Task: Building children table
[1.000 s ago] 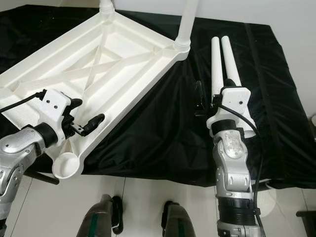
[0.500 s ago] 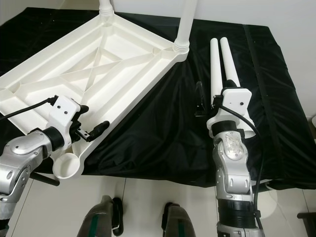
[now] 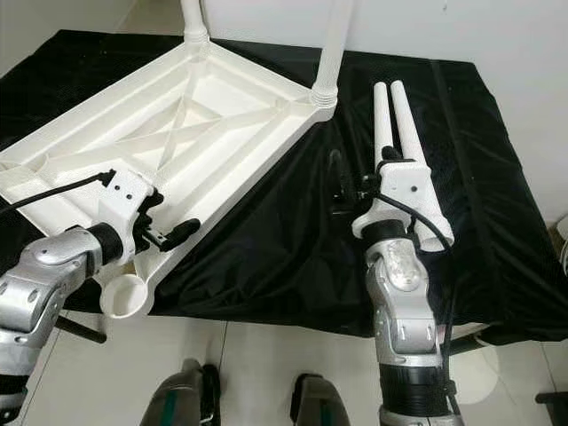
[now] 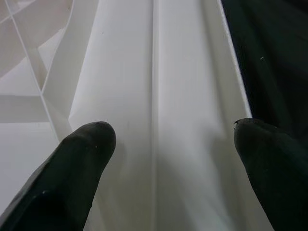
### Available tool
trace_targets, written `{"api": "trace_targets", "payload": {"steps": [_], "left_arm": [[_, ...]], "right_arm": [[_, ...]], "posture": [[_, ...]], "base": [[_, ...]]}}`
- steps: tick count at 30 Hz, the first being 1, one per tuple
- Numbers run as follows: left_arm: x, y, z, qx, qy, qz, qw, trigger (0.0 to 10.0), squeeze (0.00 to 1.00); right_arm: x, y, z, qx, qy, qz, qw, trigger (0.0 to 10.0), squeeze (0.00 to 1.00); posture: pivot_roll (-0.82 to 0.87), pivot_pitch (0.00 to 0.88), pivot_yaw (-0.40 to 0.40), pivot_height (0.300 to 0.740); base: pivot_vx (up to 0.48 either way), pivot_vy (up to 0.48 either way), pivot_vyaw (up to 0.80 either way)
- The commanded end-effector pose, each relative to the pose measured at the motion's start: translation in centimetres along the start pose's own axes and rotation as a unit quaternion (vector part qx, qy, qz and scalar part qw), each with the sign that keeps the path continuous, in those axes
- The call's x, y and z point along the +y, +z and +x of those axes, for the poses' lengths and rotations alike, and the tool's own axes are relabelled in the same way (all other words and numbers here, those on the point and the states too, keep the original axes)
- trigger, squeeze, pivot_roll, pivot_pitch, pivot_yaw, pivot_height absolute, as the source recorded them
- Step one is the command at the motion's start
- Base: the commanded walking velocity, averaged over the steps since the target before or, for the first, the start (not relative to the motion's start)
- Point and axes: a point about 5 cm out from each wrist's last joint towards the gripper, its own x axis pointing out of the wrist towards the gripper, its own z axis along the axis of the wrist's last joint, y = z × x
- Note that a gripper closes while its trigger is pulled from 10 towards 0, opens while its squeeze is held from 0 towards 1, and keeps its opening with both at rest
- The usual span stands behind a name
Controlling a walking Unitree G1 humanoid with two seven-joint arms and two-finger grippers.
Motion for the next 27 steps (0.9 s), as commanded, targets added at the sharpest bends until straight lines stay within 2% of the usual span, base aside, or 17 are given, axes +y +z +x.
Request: {"api": "trace_targets", "payload": {"steps": [1,4,7,15,16,17,19,20,21,27], "left_arm": [[0.0,-1.1,0.4,0.029,0.008,-0.019,0.999,10.0,0.0],[0.6,-1.1,0.8,0.035,0.014,-0.009,0.999,10.0,0.0],[1.0,-0.7,1.1,0.027,0.024,-0.023,0.999,10.0,0.0],[1.0,-1.0,1.3,0.041,0.023,-0.024,0.999,10.0,0.0],[0.8,-1.1,1.4,0.046,0.022,-0.022,0.998,9.3,0.0],[0.8,-1.1,1.4,0.046,0.022,-0.022,0.998,9.3,0.0],[0.5,-1.4,1.5,0.056,0.015,-0.015,0.998,2.7,0.0],[0.5,-1.4,1.5,0.056,0.015,-0.015,0.998,2.7,0.0],[0.4,-1.6,1.6,0.06,0.016,-0.015,0.998,0.0,0.0],[0.1,-1.9,2.3,0.072,0.038,-0.014,0.997,0.0,0.0]], "right_arm": [[0.4,-0.1,-0.2,0.006,0.012,0.004,1.0,10.0,0.0],[0.6,0.1,-0.3,0.005,0.02,0.008,1.0,10.0,0.0],[0.8,0.3,-0.5,0.002,0.03,0.019,0.999,10.0,0.0],[1.3,0.3,-1.0,0.008,0.045,0.025,0.999,10.0,0.0],[1.6,0.5,-1.1,0.007,0.059,0.031,0.998,10.0,0.0],[1.6,0.5,-1.1,0.007,0.059,0.031,0.998,10.0,0.0],[2.1,0.6,-1.4,0.007,0.079,0.037,0.996,10.0,0.0],[2.1,0.6,-1.4,0.007,0.079,0.037,0.996,10.0,0.0],[2.4,0.6,-1.5,0.01,0.088,0.038,0.995,10.0,0.0],[3.1,0.9,-2.1,0.013,0.109,0.043,0.993,10.0,0.0]], "posture": [[0.04,0.113,0.018,0.74],[0.03,0.117,0.024,0.74],[0.03,0.121,0.028,0.74],[0.02,0.128,0.031,0.74],[0.03,0.129,0.031,0.74],[0.03,0.129,0.031,0.74],[0.03,0.129,0.03,0.74],[0.03,0.129,0.03,0.74],[0.03,0.129,0.03,0.74],[0.03,0.133,0.026,0.74]], "base": [[0.0,0.0,0.0],[0.0,0.0,0.0],[0.0,0.0,0.0],[0.0,0.0,0.0],[0.0,0.0,0.0],[0.0,0.0,0.0],[0.0,0.0,0.0],[0.0,0.0,0.0],[0.0,0.0,0.0],[0.0,0.0,0.0]]}}
